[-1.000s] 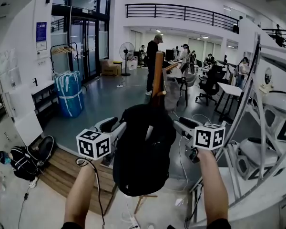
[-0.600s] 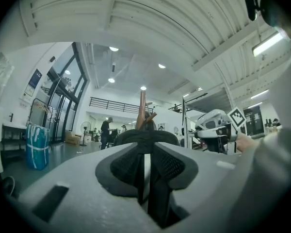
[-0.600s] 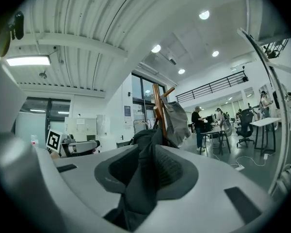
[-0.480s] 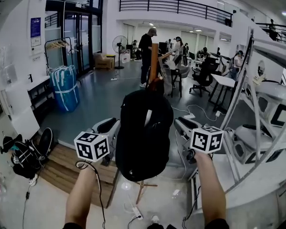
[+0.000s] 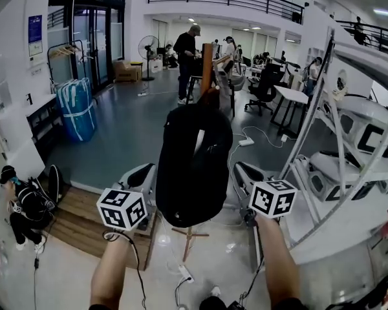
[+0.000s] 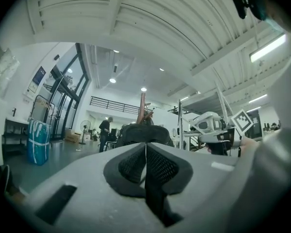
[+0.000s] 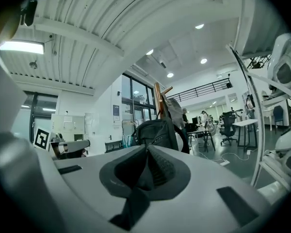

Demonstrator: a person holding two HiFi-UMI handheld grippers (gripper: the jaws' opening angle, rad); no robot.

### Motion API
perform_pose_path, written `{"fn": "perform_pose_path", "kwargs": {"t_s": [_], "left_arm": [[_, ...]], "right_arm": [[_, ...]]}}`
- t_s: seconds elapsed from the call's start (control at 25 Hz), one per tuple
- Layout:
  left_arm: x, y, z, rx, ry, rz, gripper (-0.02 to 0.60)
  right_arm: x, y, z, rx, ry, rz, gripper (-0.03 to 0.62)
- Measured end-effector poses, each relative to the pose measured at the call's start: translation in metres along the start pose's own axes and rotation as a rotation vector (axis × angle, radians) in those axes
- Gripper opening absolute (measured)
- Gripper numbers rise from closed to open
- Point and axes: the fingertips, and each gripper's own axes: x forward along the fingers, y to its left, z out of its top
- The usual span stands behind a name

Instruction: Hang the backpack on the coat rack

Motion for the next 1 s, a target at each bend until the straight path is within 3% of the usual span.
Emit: {"fn": "perform_pose_path", "kwargs": {"t_s": [0.28, 0.48, 0.72, 1.0], "left_arm": [[-0.035, -0.012, -0.014, 0.087, -0.028, 0.048, 0.018], [-0.053, -0.041, -0.022, 0.144, -0.054, 0.040, 0.018], [-0.074, -0.074, -0.045, 0.152, -0.069, 0.081, 0.020], [-0.103, -0.111, -0.086, 0.093, -0.048, 0.139, 0.018]], "right_arm": [[-0.028, 0.025, -0.016, 0.004, -0.050, -0.032, 0.017], [-0.047, 0.035, -0.041, -0.020, -0.047, -0.036, 0.015], [-0.083, 0.036, -0.073, -0.047, -0.051, -0.081, 0.015], [-0.124, 0.048, -0.121, -0.017, 0.002, -0.067, 0.015]]}}
